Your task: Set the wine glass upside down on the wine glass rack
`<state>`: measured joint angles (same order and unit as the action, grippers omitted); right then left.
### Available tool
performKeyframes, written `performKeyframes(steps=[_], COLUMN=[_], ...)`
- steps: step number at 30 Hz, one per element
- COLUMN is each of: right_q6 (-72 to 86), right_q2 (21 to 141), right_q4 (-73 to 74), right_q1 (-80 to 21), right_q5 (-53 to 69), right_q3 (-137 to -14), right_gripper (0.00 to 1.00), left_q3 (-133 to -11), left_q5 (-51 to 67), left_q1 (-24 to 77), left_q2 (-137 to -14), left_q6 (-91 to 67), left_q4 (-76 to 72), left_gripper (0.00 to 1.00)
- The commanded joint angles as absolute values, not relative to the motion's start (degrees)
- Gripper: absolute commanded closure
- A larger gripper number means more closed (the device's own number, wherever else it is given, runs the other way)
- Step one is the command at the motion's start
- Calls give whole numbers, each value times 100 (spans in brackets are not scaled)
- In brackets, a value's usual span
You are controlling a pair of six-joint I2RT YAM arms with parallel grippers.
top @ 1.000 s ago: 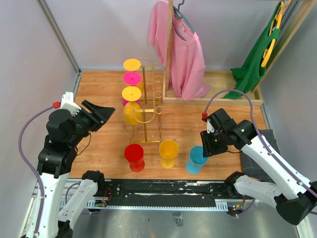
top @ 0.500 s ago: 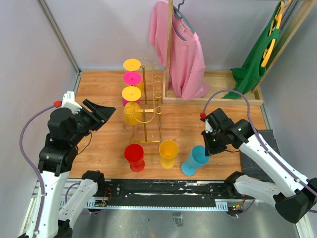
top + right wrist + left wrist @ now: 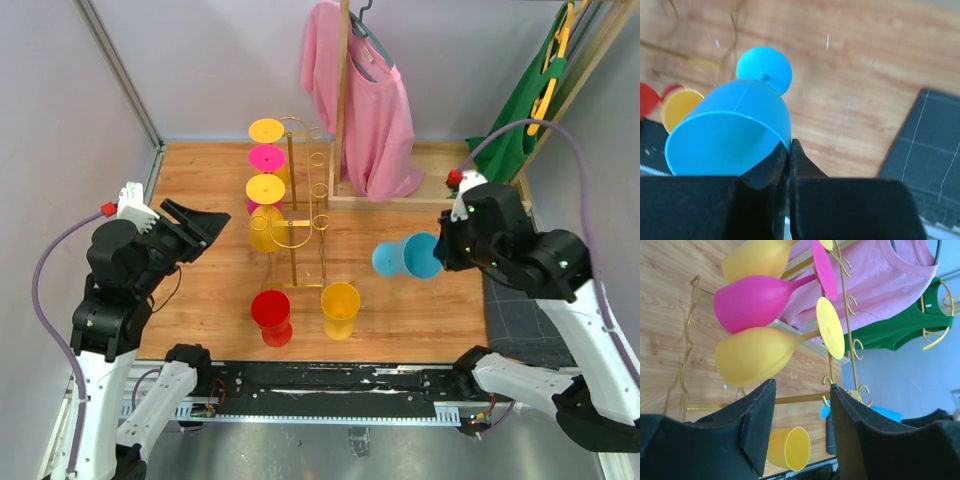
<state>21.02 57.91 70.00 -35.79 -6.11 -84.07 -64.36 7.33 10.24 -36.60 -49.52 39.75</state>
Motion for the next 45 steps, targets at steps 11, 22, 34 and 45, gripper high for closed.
performKeyframes(steps=[11, 22, 34, 45], right_q6=[1534, 3122, 6262, 8273], right_q2=[5619, 6810, 8109, 8604], right_q4=[3638, 82, -3119, -5402], right_q1=[-3680, -3663, -2751, -2410], right_q5=[-987, 1856, 4298, 4923], right_q3=[-9629, -9654, -9743, -9653], right_gripper=[99, 99, 99, 99], left_q3=[-6801, -6160, -5869, -5470], left_q5=[1035, 1763, 2504, 3459], left_q1=[1072, 1072, 1064, 872], left_q2=[-3534, -3557, -4223, -5185], left_q6=[-5292, -6287, -6873, -8516], left_q4=[3525, 1130, -996, -3953], left_gripper=[47, 45, 43, 43])
